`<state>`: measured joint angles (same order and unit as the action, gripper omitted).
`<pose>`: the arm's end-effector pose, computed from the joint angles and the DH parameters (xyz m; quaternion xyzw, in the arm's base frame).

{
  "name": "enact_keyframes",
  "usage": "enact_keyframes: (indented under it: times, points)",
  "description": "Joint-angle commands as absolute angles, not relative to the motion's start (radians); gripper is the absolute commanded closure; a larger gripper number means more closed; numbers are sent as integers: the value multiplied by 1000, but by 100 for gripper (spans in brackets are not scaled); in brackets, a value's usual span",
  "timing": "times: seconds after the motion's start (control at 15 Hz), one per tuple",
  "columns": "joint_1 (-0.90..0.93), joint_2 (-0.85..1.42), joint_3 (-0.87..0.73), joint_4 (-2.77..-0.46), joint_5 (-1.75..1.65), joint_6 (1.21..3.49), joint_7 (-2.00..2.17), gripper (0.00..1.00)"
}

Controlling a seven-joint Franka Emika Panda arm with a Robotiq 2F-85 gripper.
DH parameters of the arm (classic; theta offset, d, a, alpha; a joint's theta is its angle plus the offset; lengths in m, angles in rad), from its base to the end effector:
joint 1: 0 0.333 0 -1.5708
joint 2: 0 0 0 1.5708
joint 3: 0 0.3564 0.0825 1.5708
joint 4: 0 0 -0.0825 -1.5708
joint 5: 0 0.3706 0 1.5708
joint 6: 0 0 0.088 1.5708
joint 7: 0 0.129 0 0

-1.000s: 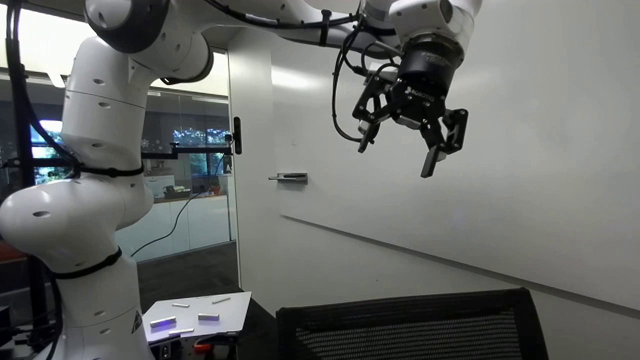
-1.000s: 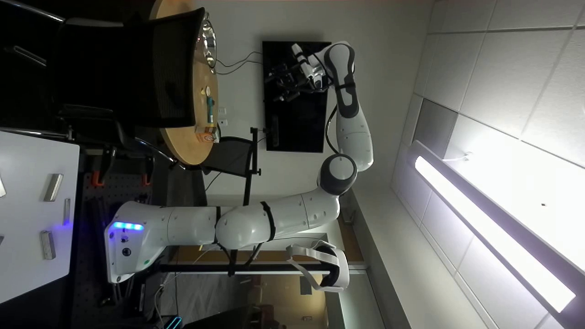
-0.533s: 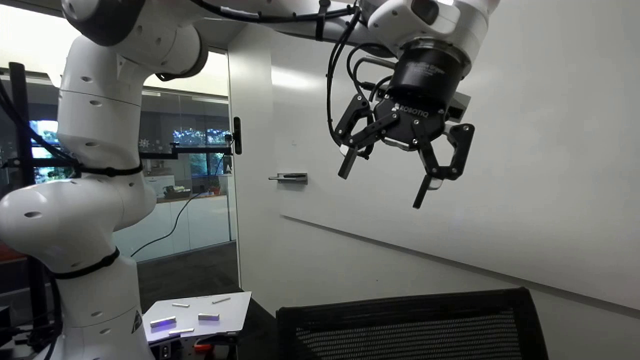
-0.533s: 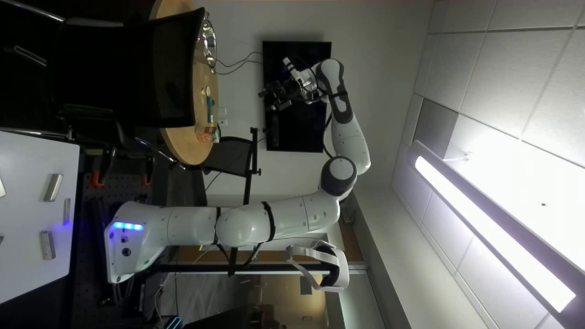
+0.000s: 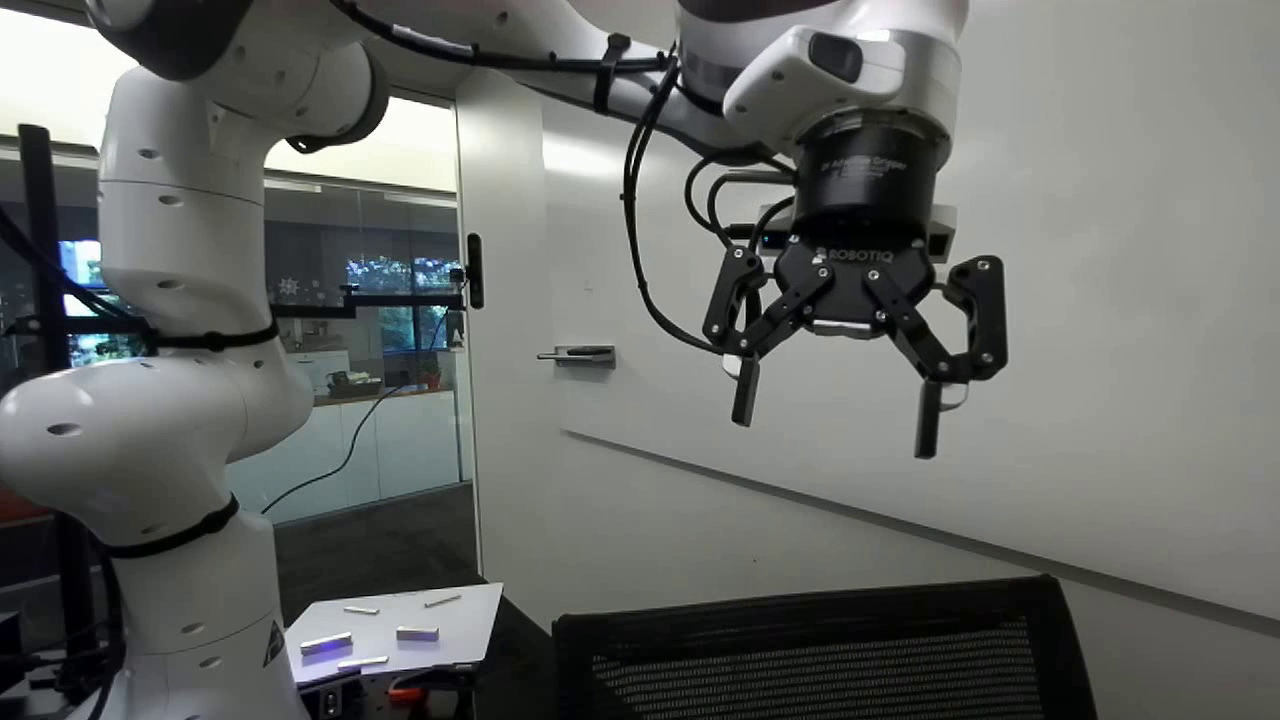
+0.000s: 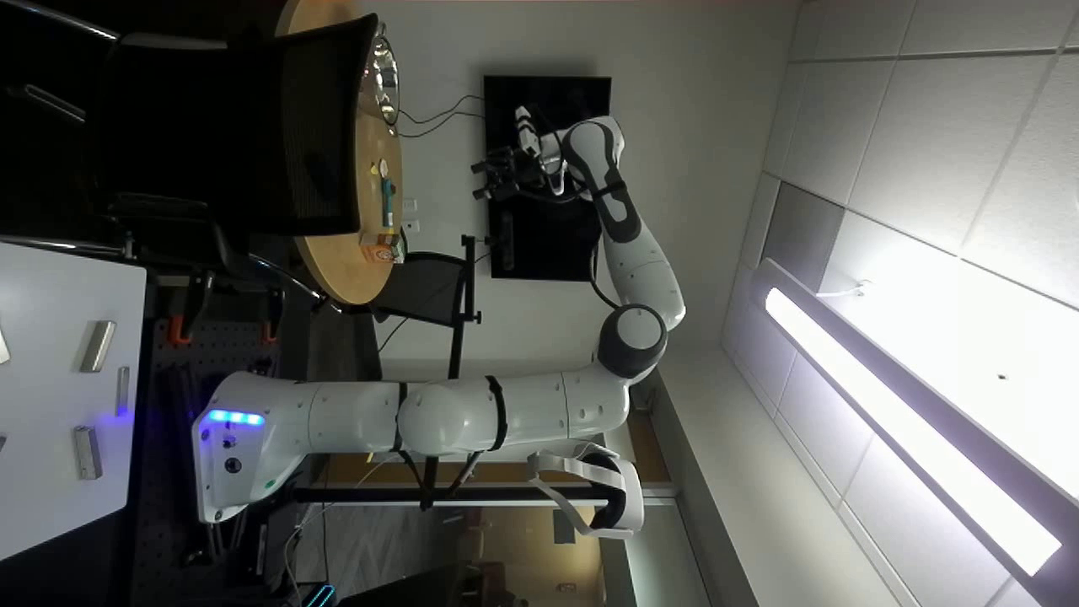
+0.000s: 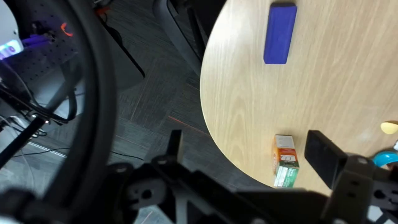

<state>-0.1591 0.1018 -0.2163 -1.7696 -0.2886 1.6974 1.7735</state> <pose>0.5124 -0.2328 0.5126 0.4951 -0.8513 0.0323 0.1706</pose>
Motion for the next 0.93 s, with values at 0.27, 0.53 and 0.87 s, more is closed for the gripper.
enact_keyframes:
  times: [0.27,0.53,0.87]
  points:
    - [-159,77,-197,-1838,-306,1774,1753,0]
    - [-160,69,-196,-1843,-306,1776,1753,0]
    - [-160,121,-206,-1852,-387,1854,1904,0]
